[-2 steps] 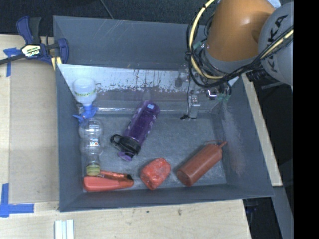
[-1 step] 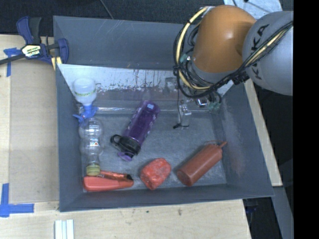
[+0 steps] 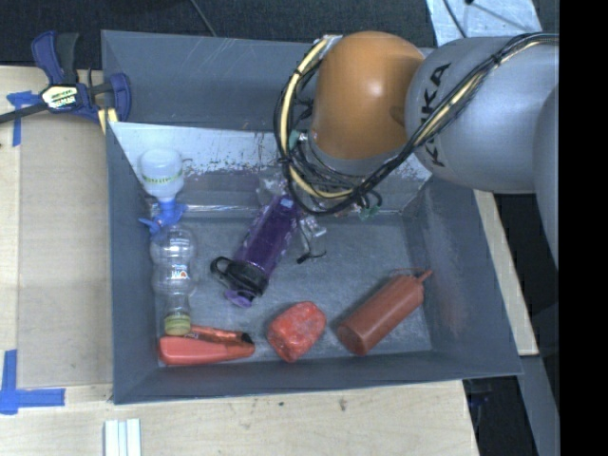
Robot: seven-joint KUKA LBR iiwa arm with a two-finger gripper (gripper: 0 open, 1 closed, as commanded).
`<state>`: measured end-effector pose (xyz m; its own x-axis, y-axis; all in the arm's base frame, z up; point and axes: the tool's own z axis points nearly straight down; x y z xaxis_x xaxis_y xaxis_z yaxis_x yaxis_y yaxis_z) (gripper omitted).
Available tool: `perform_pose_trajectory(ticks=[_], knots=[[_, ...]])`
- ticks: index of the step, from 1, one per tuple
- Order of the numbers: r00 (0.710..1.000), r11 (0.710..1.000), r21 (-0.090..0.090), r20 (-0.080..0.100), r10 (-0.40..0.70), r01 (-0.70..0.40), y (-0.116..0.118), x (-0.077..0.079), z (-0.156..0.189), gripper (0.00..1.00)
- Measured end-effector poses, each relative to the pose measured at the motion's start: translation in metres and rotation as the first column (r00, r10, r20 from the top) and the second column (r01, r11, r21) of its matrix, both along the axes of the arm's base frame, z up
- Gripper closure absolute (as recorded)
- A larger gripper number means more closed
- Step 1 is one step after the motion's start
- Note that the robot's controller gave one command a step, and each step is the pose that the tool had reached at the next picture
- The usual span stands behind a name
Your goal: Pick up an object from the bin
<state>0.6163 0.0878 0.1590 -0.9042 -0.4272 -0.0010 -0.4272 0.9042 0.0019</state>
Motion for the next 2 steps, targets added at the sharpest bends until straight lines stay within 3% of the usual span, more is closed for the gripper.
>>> perform_pose_trajectory(ticks=[1,2], knots=[[0.978,0.978,-0.002,0.002,0.208,-0.208,-0.006,-0.001,-0.019,0.00],[0.969,0.969,-0.001,0.004,0.249,-0.249,0.017,0.012,-0.089,0.00]])
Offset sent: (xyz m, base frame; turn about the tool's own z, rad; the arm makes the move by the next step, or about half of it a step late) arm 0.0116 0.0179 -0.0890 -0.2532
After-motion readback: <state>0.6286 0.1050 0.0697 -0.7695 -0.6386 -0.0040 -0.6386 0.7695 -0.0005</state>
